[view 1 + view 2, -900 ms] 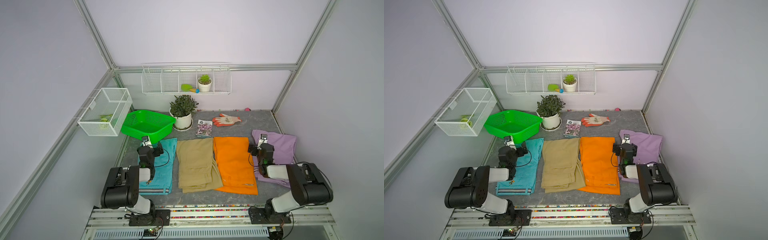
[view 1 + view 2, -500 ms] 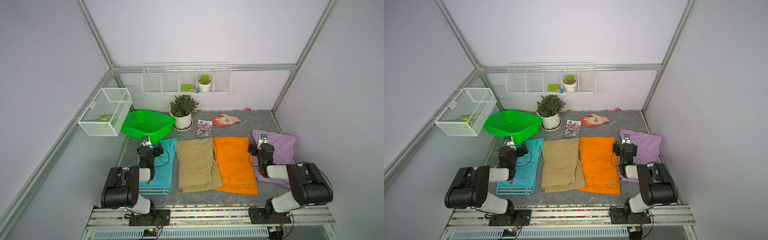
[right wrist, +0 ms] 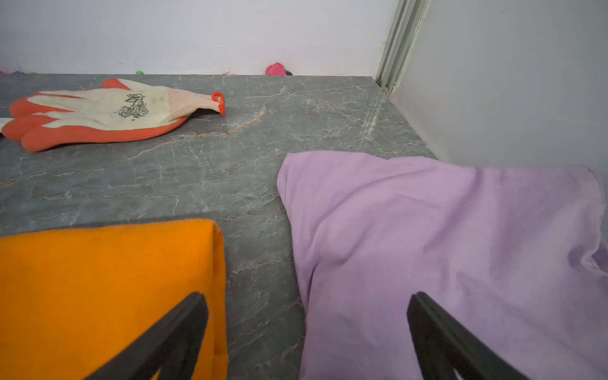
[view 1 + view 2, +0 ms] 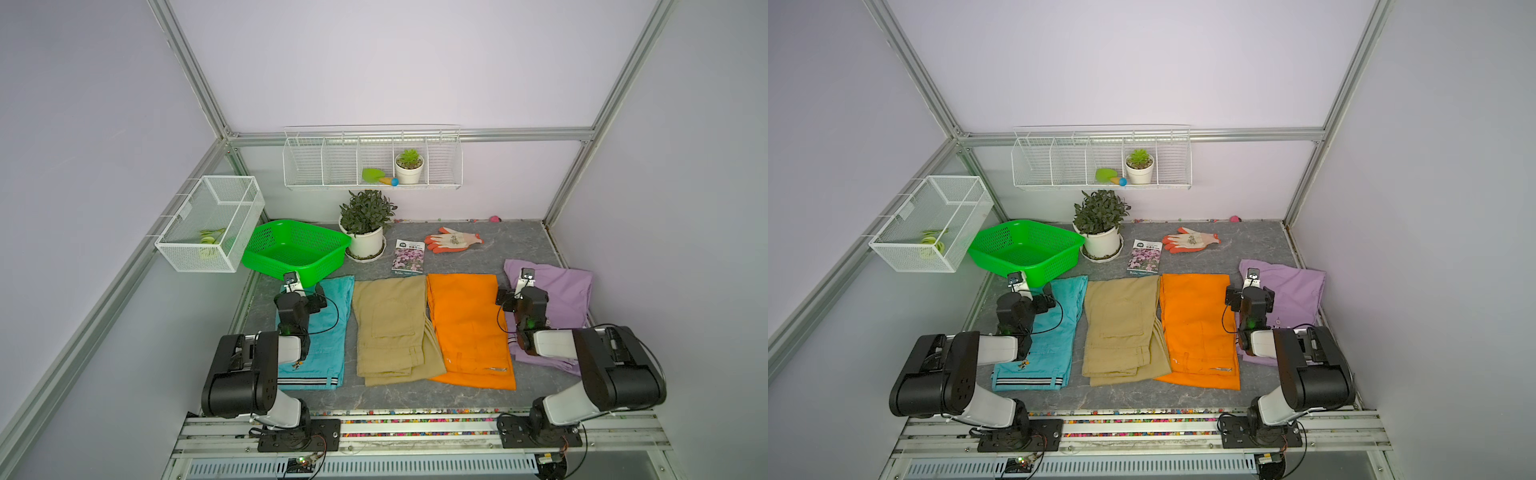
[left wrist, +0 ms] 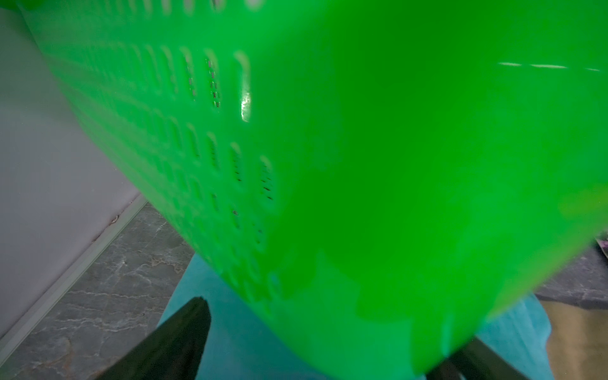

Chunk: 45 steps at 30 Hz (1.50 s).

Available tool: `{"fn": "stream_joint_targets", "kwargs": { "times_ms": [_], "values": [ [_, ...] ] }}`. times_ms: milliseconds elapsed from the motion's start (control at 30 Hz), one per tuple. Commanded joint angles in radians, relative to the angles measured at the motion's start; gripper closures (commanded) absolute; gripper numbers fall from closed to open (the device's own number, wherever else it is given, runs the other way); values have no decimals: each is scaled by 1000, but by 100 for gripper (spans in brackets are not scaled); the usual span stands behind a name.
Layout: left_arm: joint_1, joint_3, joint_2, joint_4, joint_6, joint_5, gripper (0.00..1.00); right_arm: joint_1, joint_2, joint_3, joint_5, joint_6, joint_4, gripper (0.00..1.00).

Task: Put the folded long pants in the basket
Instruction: Pick up the basket at the corner of the board.

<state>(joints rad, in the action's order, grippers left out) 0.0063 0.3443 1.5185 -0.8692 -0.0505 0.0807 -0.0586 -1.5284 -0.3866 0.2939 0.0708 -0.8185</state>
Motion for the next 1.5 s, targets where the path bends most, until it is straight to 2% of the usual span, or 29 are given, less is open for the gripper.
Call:
{"fn": "stream_joint_targets", "kwargs": {
  "times_ms": [0,1200,1333,1467],
  "values": [
    [6,22,-12,-23,-5,-5,0,-1,13,-7,-1,5,2,1],
    [6,21,-14,-26,-10,3,0,0,13,-7,-2,6,2,1],
    [6,44,-93,81,-51,88,0,0,13,-7,-1,7,1,1],
    [-5,98,-235,263,-32,59,0,-1,33,-1,16,-1,-21,1]
  ]
}}
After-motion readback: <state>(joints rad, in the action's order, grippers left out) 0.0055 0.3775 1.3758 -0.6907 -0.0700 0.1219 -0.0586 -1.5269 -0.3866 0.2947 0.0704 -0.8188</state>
